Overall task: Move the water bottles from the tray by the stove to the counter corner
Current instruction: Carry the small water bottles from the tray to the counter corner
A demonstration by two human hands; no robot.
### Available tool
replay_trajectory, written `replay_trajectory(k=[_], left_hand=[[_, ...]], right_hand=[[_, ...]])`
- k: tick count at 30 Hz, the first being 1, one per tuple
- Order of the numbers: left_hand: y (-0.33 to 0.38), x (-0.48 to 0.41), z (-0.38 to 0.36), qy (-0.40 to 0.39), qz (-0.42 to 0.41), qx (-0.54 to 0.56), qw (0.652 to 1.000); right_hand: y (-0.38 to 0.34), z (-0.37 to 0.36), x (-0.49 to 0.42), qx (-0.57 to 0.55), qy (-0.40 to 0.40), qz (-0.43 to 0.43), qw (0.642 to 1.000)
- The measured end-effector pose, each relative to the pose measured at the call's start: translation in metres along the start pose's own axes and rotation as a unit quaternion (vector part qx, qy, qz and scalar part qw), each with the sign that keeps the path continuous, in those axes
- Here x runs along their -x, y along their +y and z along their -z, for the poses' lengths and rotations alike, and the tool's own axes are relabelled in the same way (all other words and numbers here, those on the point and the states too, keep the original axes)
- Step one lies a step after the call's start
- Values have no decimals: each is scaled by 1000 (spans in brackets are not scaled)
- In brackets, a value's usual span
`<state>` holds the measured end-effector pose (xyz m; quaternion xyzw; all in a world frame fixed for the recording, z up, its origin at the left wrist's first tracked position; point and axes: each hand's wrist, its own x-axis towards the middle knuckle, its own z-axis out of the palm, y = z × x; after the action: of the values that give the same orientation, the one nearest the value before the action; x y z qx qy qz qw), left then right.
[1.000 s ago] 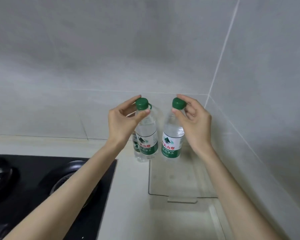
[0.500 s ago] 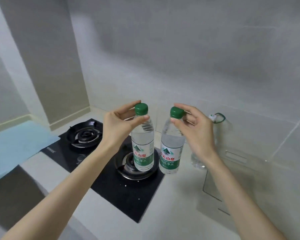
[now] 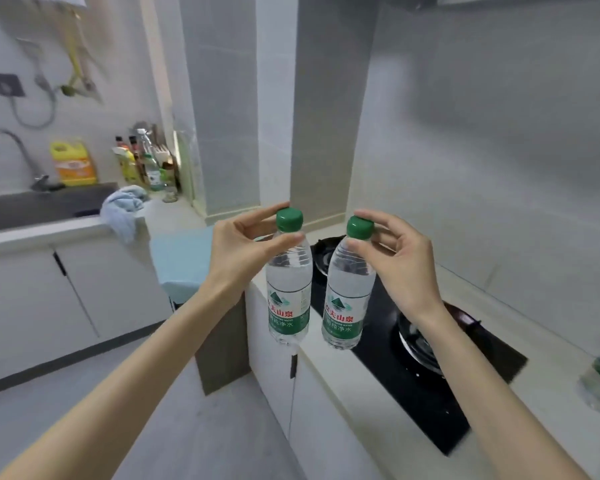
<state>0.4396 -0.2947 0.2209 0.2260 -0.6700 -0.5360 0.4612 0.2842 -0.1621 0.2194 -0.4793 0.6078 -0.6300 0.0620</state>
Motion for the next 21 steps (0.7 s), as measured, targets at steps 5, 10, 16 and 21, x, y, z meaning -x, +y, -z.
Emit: replay_trajectory(k=[5, 10, 16, 21], left_hand=[[1, 11, 113, 68, 3, -36, 997], [0, 31, 219, 164, 10, -65, 984], [-4, 48, 332, 280, 17, -117, 953], [-14, 46, 407, 352, 19, -154, 923]], right_hand=[[-19, -109, -4, -69, -72, 6, 995], [-36, -221, -7, -120, -170, 14, 978], [-55, -355, -15, -166, -290, 43, 942], [-63, -447, -27, -201, -349, 59, 913]])
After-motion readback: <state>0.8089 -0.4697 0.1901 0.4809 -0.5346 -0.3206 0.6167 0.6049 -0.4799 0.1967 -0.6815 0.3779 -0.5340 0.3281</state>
